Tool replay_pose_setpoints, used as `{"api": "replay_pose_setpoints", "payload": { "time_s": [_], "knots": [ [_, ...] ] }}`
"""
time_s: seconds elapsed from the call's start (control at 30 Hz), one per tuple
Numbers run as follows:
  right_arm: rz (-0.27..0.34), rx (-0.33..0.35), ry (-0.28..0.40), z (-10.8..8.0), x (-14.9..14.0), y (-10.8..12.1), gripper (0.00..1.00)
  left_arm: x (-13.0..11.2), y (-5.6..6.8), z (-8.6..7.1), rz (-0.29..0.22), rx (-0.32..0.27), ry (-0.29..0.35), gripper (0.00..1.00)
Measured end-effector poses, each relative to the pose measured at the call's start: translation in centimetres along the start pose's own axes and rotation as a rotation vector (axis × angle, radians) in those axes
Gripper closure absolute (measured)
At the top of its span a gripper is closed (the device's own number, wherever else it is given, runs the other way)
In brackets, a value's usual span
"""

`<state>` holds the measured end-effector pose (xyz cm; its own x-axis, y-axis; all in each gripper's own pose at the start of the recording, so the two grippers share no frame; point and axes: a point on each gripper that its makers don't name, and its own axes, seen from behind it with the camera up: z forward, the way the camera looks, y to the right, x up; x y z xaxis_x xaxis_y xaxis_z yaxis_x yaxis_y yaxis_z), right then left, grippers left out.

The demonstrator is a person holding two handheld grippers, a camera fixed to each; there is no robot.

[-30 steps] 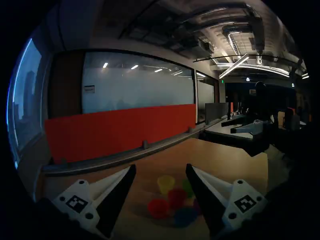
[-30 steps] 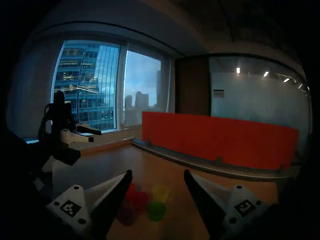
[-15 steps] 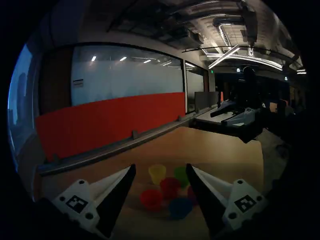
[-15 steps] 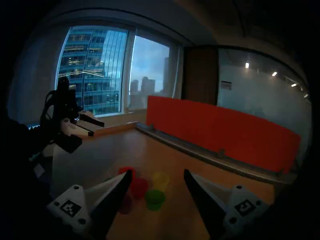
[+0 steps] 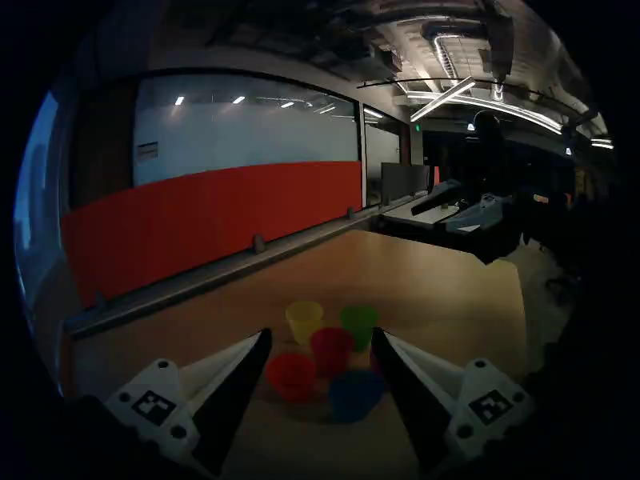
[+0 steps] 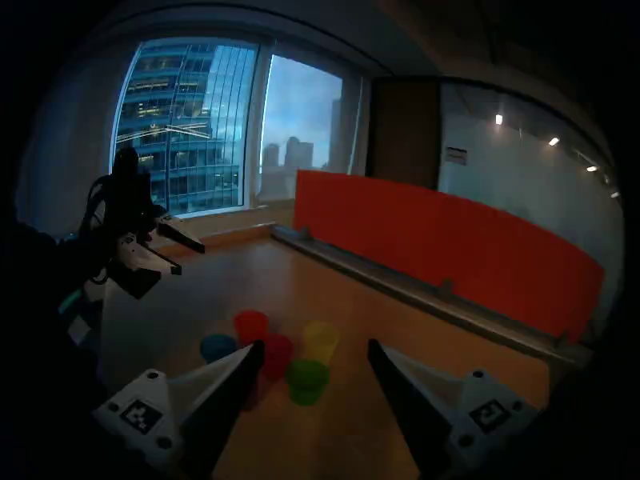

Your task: Pour water

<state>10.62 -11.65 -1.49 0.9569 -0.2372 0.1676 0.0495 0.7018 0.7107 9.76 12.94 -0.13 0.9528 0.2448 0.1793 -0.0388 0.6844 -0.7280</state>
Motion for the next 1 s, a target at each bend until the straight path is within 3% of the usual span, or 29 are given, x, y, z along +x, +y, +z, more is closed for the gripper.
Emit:
{"api": "replay_pose_setpoints", "payload": {
  "time_s": [0.4,1.0],
  "knots": [
    [-0.015,0.012,-0.065,1.5,-3.2,0.1,0.0,-4.0,0.4,1.3,0.001,-0.017,-0.061,0.07],
    [-0.016,0.024,-0.137,4.2,-6.8,0.5,0.0,-10.8,2.5,3.1,0.045,-0.089,-0.199,0.07]
  ]
}}
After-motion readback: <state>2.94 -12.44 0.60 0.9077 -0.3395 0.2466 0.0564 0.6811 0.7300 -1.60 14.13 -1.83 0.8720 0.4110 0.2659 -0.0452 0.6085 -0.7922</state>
